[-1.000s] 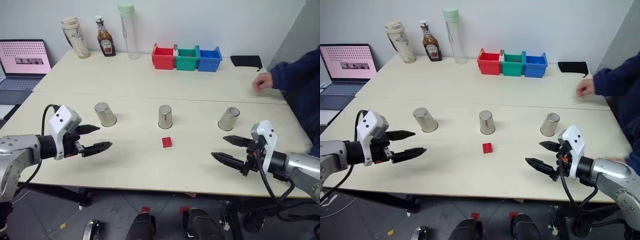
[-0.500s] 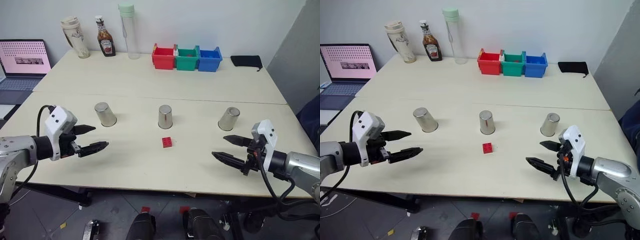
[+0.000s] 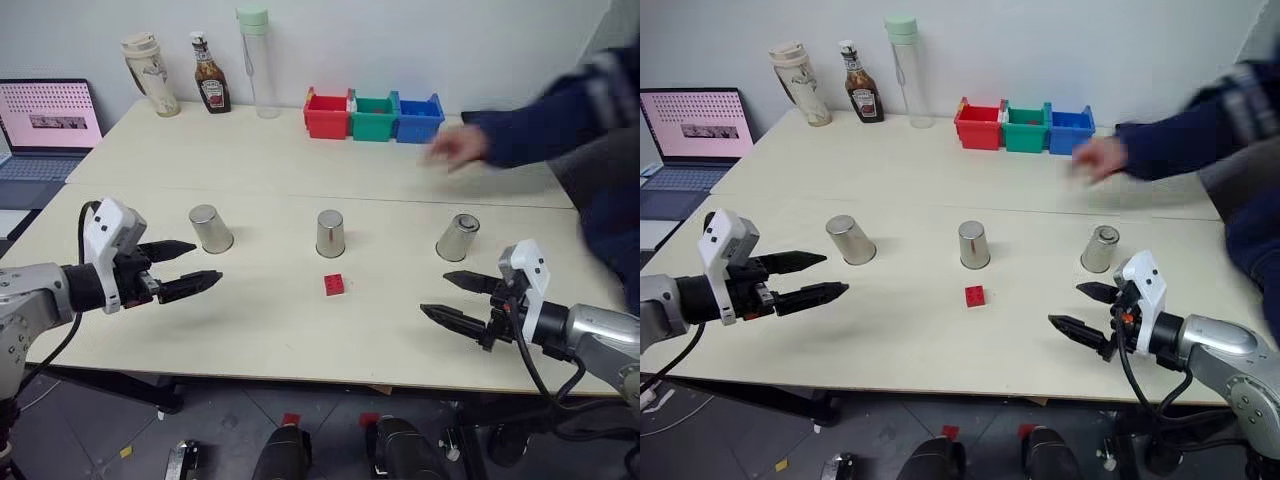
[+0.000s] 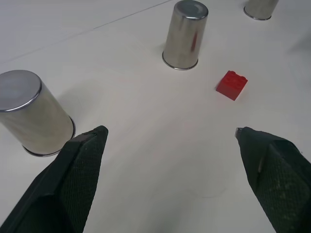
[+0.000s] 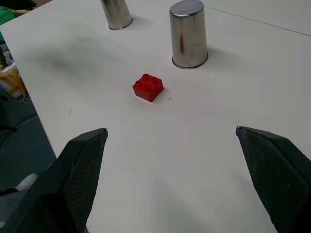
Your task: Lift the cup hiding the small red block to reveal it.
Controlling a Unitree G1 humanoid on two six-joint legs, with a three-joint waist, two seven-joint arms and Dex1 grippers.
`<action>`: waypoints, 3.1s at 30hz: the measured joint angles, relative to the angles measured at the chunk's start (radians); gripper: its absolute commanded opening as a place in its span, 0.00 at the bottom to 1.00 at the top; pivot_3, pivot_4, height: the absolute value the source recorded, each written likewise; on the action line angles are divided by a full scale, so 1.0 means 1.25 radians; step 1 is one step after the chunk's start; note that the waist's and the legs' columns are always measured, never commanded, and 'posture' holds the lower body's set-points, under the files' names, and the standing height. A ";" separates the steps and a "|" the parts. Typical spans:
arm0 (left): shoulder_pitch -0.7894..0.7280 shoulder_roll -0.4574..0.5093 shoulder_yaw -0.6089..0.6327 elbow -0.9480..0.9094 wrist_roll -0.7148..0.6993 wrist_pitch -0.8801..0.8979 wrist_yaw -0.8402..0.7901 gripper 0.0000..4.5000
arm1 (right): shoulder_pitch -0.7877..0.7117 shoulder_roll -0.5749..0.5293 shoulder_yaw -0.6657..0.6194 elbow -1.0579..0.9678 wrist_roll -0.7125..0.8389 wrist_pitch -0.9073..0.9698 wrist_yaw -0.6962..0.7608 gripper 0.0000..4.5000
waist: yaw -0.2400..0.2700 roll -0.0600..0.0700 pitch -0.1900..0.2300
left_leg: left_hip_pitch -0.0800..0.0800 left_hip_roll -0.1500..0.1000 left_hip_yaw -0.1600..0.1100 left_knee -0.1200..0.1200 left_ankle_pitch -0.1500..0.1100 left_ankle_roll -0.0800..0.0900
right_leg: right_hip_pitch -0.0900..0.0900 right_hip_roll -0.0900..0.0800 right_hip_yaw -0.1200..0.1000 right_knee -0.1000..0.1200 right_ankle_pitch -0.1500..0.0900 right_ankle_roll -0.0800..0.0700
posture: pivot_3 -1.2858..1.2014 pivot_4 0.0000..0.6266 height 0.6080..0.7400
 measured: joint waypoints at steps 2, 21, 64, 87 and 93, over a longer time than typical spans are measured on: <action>0.003 -0.003 0.000 -0.002 -0.002 0.000 0.001 0.99 | 0.000 0.000 0.006 0.000 -0.003 -0.001 0.000 1.00 | 0.000 0.000 0.000 | 0.000 0.000 0.000 0.000 0.000 0.000 | 0.000 0.000 0.000 0.000 0.000 0.000 | 0.52 0.24 1.00; -0.023 -0.003 -0.012 -0.002 0.004 -0.004 0.009 0.99 | -0.007 0.001 0.011 0.009 -0.021 -0.011 0.001 1.00 | 0.000 0.000 0.000 | 0.000 0.000 0.000 0.000 0.000 0.000 | 0.000 0.000 0.000 0.000 0.000 0.000 | 0.52 0.24 1.00; -0.012 -0.009 -0.006 0.011 0.046 -0.053 0.027 0.99 | -0.039 0.006 0.044 0.031 -0.026 -0.019 0.001 1.00 | 0.000 0.000 0.000 | 0.000 0.000 0.001 0.000 0.000 0.000 | 0.000 0.001 0.000 0.001 0.000 0.000 | 0.52 0.24 1.00; 0.019 -0.168 0.017 0.094 0.152 -0.194 0.150 0.99 | -0.157 0.039 0.095 0.021 0.016 -0.016 0.020 1.00 | 0.008 -0.001 -0.001 | 0.000 -0.001 0.000 0.001 0.000 0.000 | 0.001 -0.002 0.000 0.001 0.003 0.005 | 0.52 0.24 1.00; -0.076 -0.305 -0.045 0.147 0.206 -0.274 0.273 0.99 | -0.183 0.077 0.145 0.016 -0.023 -0.126 0.090 1.00 | 0.013 -0.002 -0.002 | 0.000 -0.001 0.001 0.002 0.000 0.000 | 0.001 -0.002 0.000 0.000 0.004 0.007 | 0.52 0.24 1.00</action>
